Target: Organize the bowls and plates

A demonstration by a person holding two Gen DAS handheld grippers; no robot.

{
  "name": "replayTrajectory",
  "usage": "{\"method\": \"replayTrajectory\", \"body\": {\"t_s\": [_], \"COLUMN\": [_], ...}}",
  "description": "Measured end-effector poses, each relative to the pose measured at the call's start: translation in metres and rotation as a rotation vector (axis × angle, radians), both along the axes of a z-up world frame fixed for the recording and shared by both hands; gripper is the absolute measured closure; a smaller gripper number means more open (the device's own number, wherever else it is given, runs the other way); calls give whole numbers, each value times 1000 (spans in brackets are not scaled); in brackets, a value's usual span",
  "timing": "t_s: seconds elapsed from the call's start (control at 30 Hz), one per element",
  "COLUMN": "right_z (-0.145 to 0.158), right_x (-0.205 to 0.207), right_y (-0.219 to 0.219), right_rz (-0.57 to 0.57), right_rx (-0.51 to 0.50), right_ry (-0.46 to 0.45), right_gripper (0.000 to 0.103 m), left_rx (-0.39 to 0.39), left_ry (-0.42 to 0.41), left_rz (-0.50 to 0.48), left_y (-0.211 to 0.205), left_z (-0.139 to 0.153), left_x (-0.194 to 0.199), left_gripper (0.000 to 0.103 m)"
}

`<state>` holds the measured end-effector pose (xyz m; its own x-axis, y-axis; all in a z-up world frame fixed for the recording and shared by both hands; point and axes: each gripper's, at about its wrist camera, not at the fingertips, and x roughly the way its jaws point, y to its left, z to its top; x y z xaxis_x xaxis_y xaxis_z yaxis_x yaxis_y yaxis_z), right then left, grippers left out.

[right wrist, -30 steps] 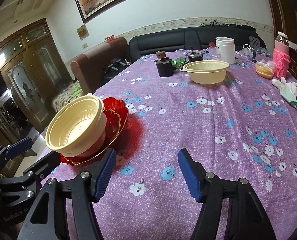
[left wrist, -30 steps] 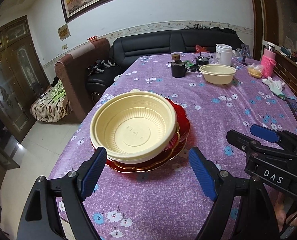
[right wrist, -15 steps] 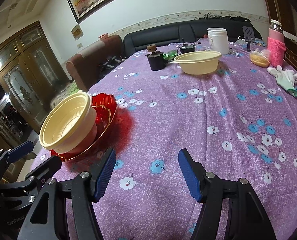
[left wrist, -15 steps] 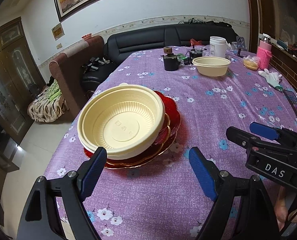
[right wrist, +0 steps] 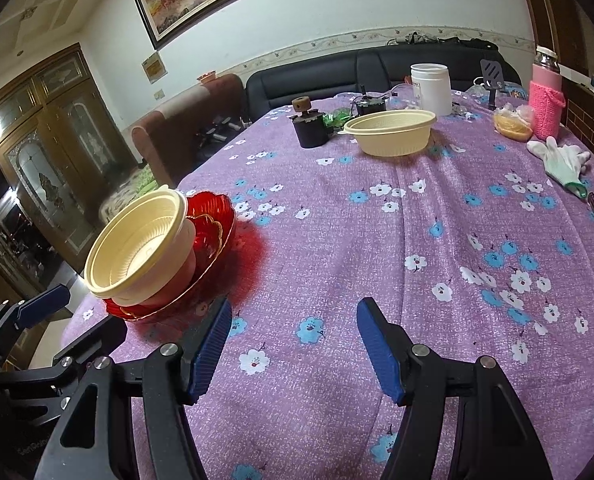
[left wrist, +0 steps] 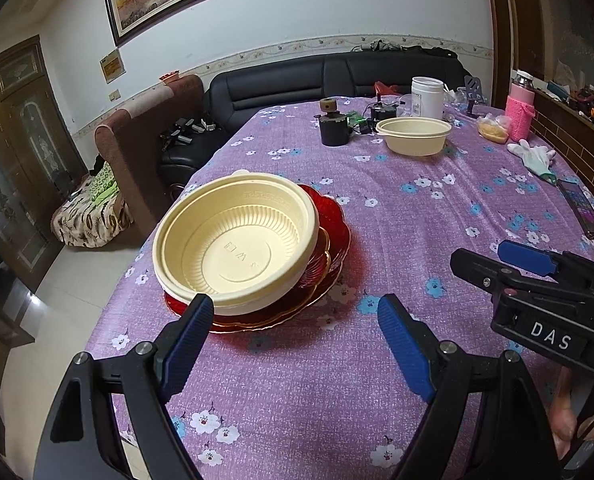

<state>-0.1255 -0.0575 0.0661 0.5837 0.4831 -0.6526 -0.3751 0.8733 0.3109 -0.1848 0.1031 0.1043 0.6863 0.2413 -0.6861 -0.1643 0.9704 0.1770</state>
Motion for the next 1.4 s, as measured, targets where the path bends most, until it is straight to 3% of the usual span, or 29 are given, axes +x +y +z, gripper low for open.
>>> {"method": "replayTrajectory", "body": {"t_s": [0.93, 1.17, 1.4], "right_z": [-8, 11, 77], "right_x": [1, -2, -20], "right_y": [-22, -59, -90], "right_rz": [-47, -118, -163], "right_rx": [-11, -12, -43], "right_ry": [34, 17, -97], "right_gripper": [33, 33, 33], "left_rx": [-57, -50, -78], "left_ry": [10, -64, -148], "left_rz": [-21, -55, -122], "left_y": [4, 4, 12], "left_z": [1, 35, 93], "left_x": [-2, -12, -28], "left_gripper": [19, 19, 19]}}
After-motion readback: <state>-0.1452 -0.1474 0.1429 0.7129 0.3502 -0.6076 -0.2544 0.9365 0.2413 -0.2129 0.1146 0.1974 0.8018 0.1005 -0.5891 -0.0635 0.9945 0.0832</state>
